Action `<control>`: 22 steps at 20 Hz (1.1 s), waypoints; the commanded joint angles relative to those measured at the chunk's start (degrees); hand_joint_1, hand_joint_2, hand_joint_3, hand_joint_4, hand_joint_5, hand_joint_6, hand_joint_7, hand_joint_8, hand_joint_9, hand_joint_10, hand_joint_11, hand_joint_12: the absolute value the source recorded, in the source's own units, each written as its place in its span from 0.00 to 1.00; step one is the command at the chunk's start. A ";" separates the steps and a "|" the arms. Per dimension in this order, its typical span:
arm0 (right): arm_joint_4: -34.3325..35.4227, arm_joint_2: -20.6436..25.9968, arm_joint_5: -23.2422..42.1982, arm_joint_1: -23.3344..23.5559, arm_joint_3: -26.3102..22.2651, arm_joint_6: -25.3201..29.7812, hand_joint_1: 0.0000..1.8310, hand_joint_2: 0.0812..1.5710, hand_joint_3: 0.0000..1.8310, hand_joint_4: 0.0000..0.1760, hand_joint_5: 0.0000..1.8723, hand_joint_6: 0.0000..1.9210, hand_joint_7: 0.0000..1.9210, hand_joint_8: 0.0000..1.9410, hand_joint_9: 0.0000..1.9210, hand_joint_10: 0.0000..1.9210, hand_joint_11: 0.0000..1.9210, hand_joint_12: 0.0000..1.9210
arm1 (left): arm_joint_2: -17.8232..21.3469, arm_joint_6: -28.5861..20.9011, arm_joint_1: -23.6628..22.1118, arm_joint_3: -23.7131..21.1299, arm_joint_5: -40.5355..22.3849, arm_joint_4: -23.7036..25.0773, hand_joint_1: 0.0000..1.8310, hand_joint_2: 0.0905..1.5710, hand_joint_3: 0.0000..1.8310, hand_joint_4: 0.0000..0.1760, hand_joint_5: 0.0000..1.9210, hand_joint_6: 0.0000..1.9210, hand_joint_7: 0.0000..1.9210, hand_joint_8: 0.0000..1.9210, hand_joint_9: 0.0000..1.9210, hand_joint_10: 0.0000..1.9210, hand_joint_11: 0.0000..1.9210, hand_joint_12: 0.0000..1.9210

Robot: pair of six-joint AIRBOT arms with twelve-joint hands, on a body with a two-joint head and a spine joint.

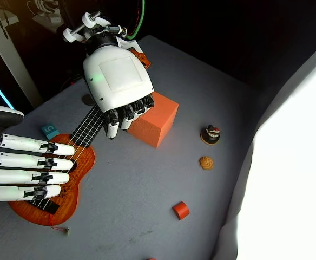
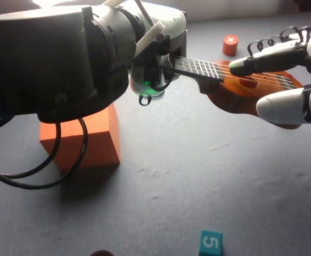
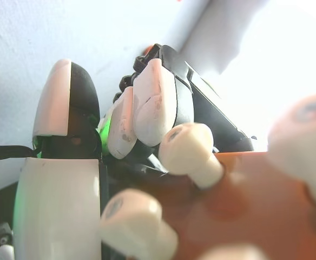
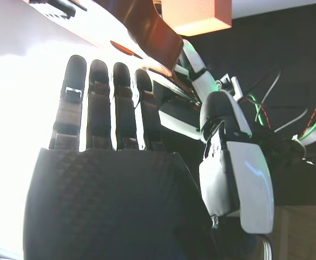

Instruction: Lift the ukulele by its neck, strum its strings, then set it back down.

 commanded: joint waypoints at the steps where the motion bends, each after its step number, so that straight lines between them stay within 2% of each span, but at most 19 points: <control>1: 0.62 0.66 5.28 1.05 -0.36 0.73 0.13 0.82 0.00 0.00 0.15 0.01 0.13 0.00 0.11 0.00 0.00 0.35 | -0.13 0.03 -0.95 0.12 -0.85 3.71 0.77 0.80 0.00 0.86 0.68 1.00 0.76 1.00 0.82 1.00 0.85 1.00; 3: 0.62 1.66 5.25 1.79 -0.52 1.89 0.14 0.82 0.00 0.00 0.15 0.01 0.13 0.00 0.11 0.00 0.00 0.33 | -0.13 0.03 -0.95 0.12 -0.85 3.71 0.76 0.81 0.00 0.86 0.68 1.00 0.75 1.00 0.82 1.00 0.84 1.00; 4: 0.62 2.24 5.25 2.26 -0.56 2.64 0.15 0.81 0.00 0.00 0.16 0.01 0.15 0.01 0.12 0.01 0.00 0.36 | -0.13 0.02 -0.95 0.11 -0.85 3.70 0.77 0.80 0.00 0.86 0.68 1.00 0.75 1.00 0.82 1.00 0.85 1.00; 8: 0.63 4.00 5.27 3.32 -0.29 2.89 0.15 0.81 0.00 0.00 0.17 0.01 0.15 0.00 0.13 0.01 0.00 0.38 | -0.28 -0.30 -0.95 0.11 -0.86 3.69 0.76 0.80 0.00 0.84 0.67 1.00 0.76 1.00 0.82 1.00 0.85 1.00; 9: 0.62 4.36 5.29 3.42 -0.07 2.75 0.14 0.82 0.00 0.00 0.16 0.01 0.14 0.00 0.11 0.00 0.00 0.32 | -0.37 -0.30 -0.95 0.12 -0.86 3.69 0.77 0.80 0.00 0.84 0.67 1.00 0.75 1.00 0.82 1.00 0.85 1.00; 11: 0.61 4.98 5.29 3.48 1.19 2.07 0.13 0.82 0.00 0.00 0.17 0.01 0.15 0.00 0.12 0.01 0.00 0.39 | -0.54 -0.66 -0.83 0.08 -0.87 3.71 0.77 0.80 0.00 0.84 0.68 1.00 0.76 1.00 0.82 1.00 0.84 1.00; 12: 0.61 5.28 5.30 3.45 1.96 2.05 0.13 0.82 0.00 0.00 0.16 0.01 0.14 0.00 0.12 0.00 0.00 0.36 | -0.64 -1.07 -0.74 0.08 -0.92 3.94 0.77 0.80 0.00 0.83 0.68 1.00 0.76 1.00 0.82 1.00 0.84 1.00; 14: 0.61 6.08 6.00 2.99 4.21 1.02 0.13 0.82 0.00 0.00 0.17 0.01 0.14 0.00 0.12 0.00 0.00 0.38 | -0.89 -6.21 0.03 -0.04 -1.20 7.25 0.78 0.80 0.00 0.85 0.68 1.00 0.76 1.00 0.82 1.00 0.85 1.00; 16: 0.61 6.82 7.37 2.53 5.38 -1.10 0.13 0.82 0.00 0.00 0.16 0.01 0.15 0.00 0.12 0.00 0.00 0.38 | -1.29 -9.13 0.62 -0.05 -1.16 9.54 0.77 0.81 0.00 0.86 0.68 1.00 0.76 1.00 0.82 1.00 0.84 1.00; 19: 0.61 7.47 13.47 1.67 5.90 -8.99 0.14 0.81 0.00 0.00 0.17 0.01 0.15 0.00 0.12 0.00 0.00 0.40 | -2.23 -12.77 2.05 -0.39 -0.19 12.18 0.77 0.81 0.00 0.88 0.68 1.00 0.75 1.00 0.81 1.00 0.84 1.00; 22: 2.54 7.44 15.59 1.48 5.90 -12.93 0.13 0.82 0.00 0.00 0.16 0.00 0.14 0.00 0.12 0.00 0.00 0.38 | -2.76 -18.05 4.01 -1.20 0.79 15.83 0.77 0.80 0.00 0.88 0.68 1.00 0.75 1.00 0.82 1.00 0.84 1.00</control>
